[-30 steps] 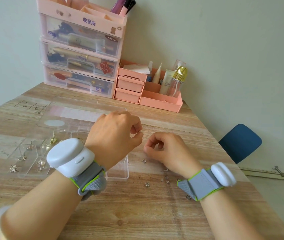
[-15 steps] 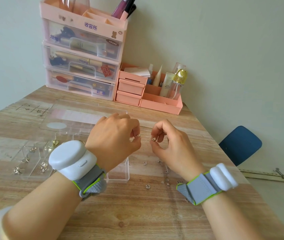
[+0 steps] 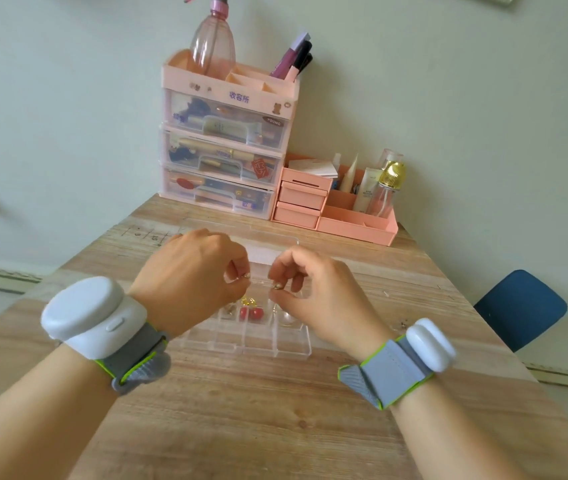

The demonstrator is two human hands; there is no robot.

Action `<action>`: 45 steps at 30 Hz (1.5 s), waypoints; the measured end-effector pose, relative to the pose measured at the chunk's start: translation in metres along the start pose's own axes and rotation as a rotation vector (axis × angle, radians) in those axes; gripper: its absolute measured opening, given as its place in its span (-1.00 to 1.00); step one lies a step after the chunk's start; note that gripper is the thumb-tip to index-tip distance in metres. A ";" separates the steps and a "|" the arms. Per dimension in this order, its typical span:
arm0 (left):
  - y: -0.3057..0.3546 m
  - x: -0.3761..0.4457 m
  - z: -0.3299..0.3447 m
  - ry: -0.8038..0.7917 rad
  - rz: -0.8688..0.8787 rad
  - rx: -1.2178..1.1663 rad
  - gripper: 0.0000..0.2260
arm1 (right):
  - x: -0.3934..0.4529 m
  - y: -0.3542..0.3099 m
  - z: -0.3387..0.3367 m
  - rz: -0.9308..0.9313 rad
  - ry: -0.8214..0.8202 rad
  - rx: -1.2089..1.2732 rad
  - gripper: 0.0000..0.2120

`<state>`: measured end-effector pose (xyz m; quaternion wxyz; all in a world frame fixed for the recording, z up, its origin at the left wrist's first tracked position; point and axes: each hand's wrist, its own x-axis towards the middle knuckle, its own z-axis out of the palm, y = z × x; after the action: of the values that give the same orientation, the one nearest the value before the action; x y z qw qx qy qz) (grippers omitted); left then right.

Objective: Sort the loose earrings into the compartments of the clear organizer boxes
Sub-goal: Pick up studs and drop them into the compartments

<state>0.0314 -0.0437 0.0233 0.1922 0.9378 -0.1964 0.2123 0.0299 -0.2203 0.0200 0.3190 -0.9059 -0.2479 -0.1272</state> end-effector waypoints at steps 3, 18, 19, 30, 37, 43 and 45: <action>-0.014 -0.012 -0.013 -0.026 -0.050 0.002 -0.95 | 0.004 -0.015 0.013 0.002 -0.042 0.049 -0.78; -0.028 -0.030 -0.019 -0.220 -0.056 0.009 -0.89 | 0.013 -0.035 0.040 0.066 -0.165 0.046 -0.76; -0.028 -0.030 -0.018 -0.226 -0.065 0.003 -0.89 | 0.013 -0.036 0.039 0.067 -0.170 0.044 -0.76; -0.010 -0.021 -0.016 -0.094 -0.107 -0.103 -0.91 | 0.005 -0.026 0.017 0.049 -0.067 0.013 -0.83; 0.019 -0.007 0.004 -0.083 -0.078 -0.210 -0.93 | -0.008 0.001 -0.015 0.106 0.044 0.016 -0.87; 0.041 0.007 0.021 -0.101 -0.049 -0.288 -0.93 | -0.023 0.028 -0.037 0.164 0.111 -0.002 -0.84; 0.047 0.012 0.028 -0.102 -0.032 -0.291 -0.93 | -0.028 0.039 -0.044 0.190 0.136 0.001 -0.83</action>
<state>0.0294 -0.0999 0.0183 0.3191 0.9126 -0.2197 0.1305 0.0235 -0.2851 0.0229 0.3463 -0.9144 -0.1389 -0.1572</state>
